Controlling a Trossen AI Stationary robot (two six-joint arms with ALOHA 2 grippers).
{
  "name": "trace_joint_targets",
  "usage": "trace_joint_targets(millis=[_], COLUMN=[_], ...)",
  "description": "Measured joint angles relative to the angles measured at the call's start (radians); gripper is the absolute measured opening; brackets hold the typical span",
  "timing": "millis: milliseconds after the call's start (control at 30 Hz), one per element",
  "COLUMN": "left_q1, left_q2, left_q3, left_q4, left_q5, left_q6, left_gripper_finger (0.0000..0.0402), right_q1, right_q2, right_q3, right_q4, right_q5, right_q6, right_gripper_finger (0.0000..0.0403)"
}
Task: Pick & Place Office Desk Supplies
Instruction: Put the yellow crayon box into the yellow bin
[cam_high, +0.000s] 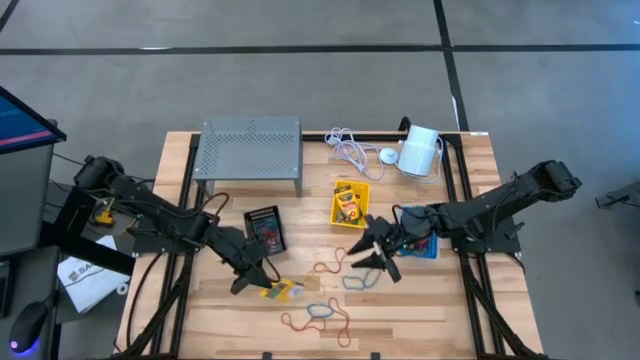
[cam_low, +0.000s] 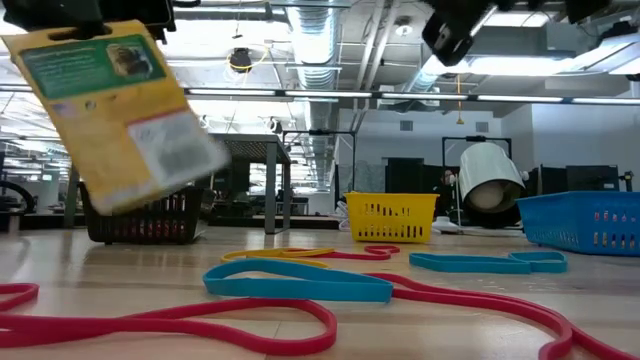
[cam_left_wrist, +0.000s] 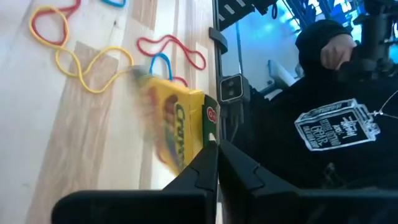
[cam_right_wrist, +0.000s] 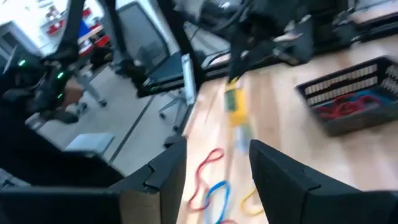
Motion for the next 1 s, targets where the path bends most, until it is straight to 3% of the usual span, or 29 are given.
trace_joint_targets(millis=[233,467,800,1000], left_q1=[0.028,0.092,0.163,0.163], left_q2=[0.0,0.0,0.0,0.001], left_q3=[0.014,0.067,0.1,0.1], left_q4=[0.031,0.07,0.049,0.018], left_q5=[-0.057,-0.086,-0.005,-0.001], left_q6=[0.166,0.349,0.442,0.46], left_gripper_finger=[0.0,0.0,0.0,0.0], right_q1=[-0.063,-0.093,-0.124,-0.13], right_q2=[0.0,0.027,0.226,0.326], right_q3=[0.0,0.058,0.354,0.511], right_q4=[0.068,0.062,-0.287,-0.474], right_q5=[-0.038,-0.062,-0.21,-0.222], right_q6=[-0.033,-0.051,-0.188,-0.242], right_gripper_finger=[0.0204,0.0206,0.0193,0.0201])
